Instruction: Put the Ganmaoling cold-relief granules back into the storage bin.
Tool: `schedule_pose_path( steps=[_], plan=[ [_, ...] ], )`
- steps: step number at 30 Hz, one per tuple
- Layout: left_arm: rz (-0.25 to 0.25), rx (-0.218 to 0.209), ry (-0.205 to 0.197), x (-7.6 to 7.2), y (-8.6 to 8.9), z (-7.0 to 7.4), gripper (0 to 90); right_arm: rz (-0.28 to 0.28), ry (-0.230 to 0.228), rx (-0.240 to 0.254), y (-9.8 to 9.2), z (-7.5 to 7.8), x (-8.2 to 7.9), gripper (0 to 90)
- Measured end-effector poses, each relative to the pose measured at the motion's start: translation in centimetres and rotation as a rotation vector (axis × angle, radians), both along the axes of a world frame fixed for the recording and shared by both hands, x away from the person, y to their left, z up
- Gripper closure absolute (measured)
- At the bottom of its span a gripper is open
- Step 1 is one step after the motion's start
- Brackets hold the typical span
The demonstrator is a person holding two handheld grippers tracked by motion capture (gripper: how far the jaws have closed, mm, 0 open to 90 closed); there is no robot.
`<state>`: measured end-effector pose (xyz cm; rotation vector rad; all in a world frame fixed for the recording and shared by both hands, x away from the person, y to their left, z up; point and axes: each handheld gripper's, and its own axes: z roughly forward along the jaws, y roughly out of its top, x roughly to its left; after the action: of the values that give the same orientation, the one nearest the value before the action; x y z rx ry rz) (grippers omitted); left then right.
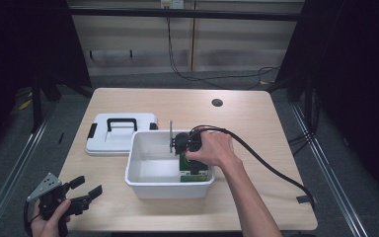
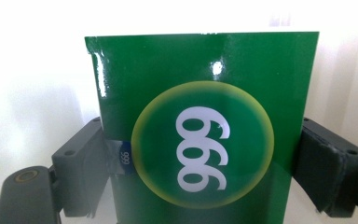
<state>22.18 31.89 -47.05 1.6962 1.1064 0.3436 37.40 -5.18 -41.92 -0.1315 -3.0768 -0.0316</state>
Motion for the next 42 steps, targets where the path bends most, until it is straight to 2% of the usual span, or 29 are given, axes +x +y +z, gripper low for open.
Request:
schedule_pose_path(
  steps=[5, 11, 17, 23, 29, 32, 38, 40, 42],
  plan=[
    [-0.004, 0.003, 0.002, 0.1, -0.1, 0.0, 16.0, -0.012, -0.001, -0.027, 0.2, 0.0, 0.0, 13.6],
    [-0.001, 0.004, 0.003, 0.1, 0.0, -0.1, 16.0, -0.018, 0.000, -0.035, 0.1, 0.1, 0.0, 13.6],
    [-0.003, 0.005, 0.006, 0.2, -0.1, -0.1, 16.1, -0.035, -0.007, -0.016, -0.1, 0.3, -0.1, 13.6],
    [-0.003, 0.003, 0.004, 0.1, 0.0, -0.1, 16.0, -0.036, 0.003, -0.020, -0.1, 0.4, 0.0, 13.6],
    [-0.012, 0.011, 0.003, 0.1, 0.0, -0.1, 16.1, -0.047, -0.004, -0.026, -0.2, 0.7, -0.1, 13.6],
    [-0.005, 0.002, 0.002, 0.1, -0.1, -0.1, 16.1, -0.046, -0.008, -0.030, -0.3, 1.1, -0.1, 13.5],
    [-0.007, 0.004, 0.003, 0.1, 0.0, -0.1, 16.1, -0.025, -0.012, -0.010, -0.5, 1.6, -0.2, 13.1],
    [-0.006, 0.002, 0.003, 0.1, -0.1, -0.1, 16.1, -0.018, -0.028, 0.003, -0.7, 2.0, -0.2, 11.6],
    [-0.005, 0.002, 0.003, 0.1, -0.1, -0.1, 16.0, -0.015, -0.019, 0.019, -0.9, 2.3, -0.2, 11.7]
  ],
)
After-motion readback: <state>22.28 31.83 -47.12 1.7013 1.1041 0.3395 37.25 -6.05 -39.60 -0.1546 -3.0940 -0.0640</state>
